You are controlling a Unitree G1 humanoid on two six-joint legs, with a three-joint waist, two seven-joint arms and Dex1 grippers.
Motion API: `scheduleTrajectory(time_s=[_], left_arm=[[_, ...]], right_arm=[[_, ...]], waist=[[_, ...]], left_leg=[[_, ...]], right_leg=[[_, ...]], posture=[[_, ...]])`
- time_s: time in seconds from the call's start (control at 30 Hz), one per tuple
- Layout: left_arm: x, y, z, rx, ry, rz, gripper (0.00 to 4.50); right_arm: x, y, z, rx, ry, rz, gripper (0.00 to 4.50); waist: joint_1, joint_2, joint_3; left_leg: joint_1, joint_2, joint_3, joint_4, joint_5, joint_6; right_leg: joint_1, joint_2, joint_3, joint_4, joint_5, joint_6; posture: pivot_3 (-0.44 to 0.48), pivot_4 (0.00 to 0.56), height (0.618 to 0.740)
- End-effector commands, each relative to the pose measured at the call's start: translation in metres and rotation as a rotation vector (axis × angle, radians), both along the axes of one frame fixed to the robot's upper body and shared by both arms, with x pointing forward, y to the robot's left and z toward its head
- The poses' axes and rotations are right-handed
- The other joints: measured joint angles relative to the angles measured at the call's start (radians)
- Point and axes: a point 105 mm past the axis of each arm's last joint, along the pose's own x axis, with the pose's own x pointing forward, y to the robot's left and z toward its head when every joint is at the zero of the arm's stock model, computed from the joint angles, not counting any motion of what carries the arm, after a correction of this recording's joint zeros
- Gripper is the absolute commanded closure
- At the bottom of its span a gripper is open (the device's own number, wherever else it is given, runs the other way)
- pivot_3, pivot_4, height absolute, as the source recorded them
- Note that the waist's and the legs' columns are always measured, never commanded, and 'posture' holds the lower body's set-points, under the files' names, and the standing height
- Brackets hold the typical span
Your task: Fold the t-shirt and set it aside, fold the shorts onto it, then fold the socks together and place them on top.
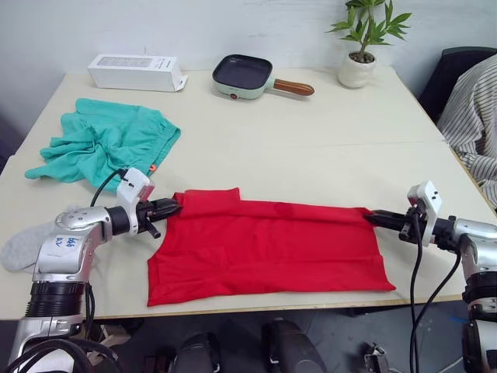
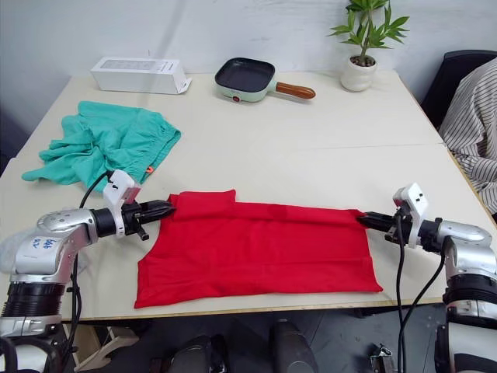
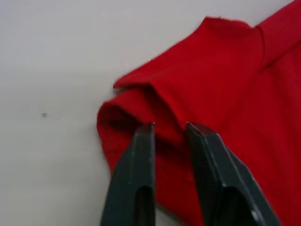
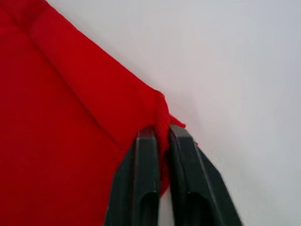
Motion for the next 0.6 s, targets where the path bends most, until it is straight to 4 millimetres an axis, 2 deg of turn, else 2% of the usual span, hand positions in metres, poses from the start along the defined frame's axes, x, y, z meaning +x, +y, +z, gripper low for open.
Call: scheduleTrajectory(time_s=[0.03, 0.17, 0.27, 0.3, 0.47, 0.6], left_arm=[[0.004, 0.001, 0.021, -0.022, 0.033, -0.014, 2.2], [0.026, 0.002, 0.042, -0.086, 0.086, 0.033, 0.93], [0.047, 0.0, 0.04, -0.065, 0.146, 0.099, 0.0], [0.053, -0.003, 0.037, -0.052, 0.164, 0.104, 0.0], [0.065, -0.019, 0.017, 0.003, 0.269, 0.079, 0.0], [0.063, -0.029, 0.009, 0.033, 0.323, 0.023, 0.0]], right_arm=[[0.001, -0.007, 0.023, -0.047, -0.084, 0.002, 2.74], [0.002, -0.018, 0.04, -0.077, -0.134, -0.027, 1.34], [0.003, -0.02, 0.05, -0.091, -0.157, -0.024, 0.25], [0.003, -0.02, 0.052, -0.092, -0.161, -0.021, 0.02], [0.004, -0.013, 0.053, -0.083, -0.151, 0.009, 0.02], [0.003, -0.007, 0.051, -0.072, -0.136, 0.032, 0.02]], waist=[[0.001, 0.0, 0.0], [0.008, 0.0, 0.0], [0.018, 0.0, 0.0], [0.019, 0.0, 0.0], [0.022, 0.0, 0.0], [0.024, 0.0, 0.0]], left_leg=[[0.0, 0.0, 0.0, -0.001, 0.0, 0.0], [0.0, -0.002, 0.0, -0.003, 0.001, -0.001], [0.0, -0.002, 0.0, -0.004, 0.001, -0.001], [0.0, -0.003, 0.001, -0.004, 0.001, -0.001], [0.0, -0.002, 0.003, -0.004, 0.0, -0.001], [0.0, -0.002, 0.003, -0.004, 0.001, -0.002]], right_leg=[[0.0, 0.0, 0.0, -0.001, 0.0, 0.0], [0.0, 0.001, -0.001, -0.004, 0.0, 0.0], [0.0, 0.001, -0.001, -0.005, 0.0, 0.0], [0.0, 0.002, -0.001, -0.005, 0.0, 0.0], [-0.001, 0.003, 0.0, -0.006, 0.0, 0.0], [-0.001, 0.003, -0.001, -0.006, 0.0, 0.0]], posture=[[0.0, 0.15, 0.74], [0.0, 0.15, 0.74], [0.0, 0.15, 0.74], [0.0, 0.15, 0.74], [0.0, 0.15, 0.74], [0.0, 0.15, 0.74]])
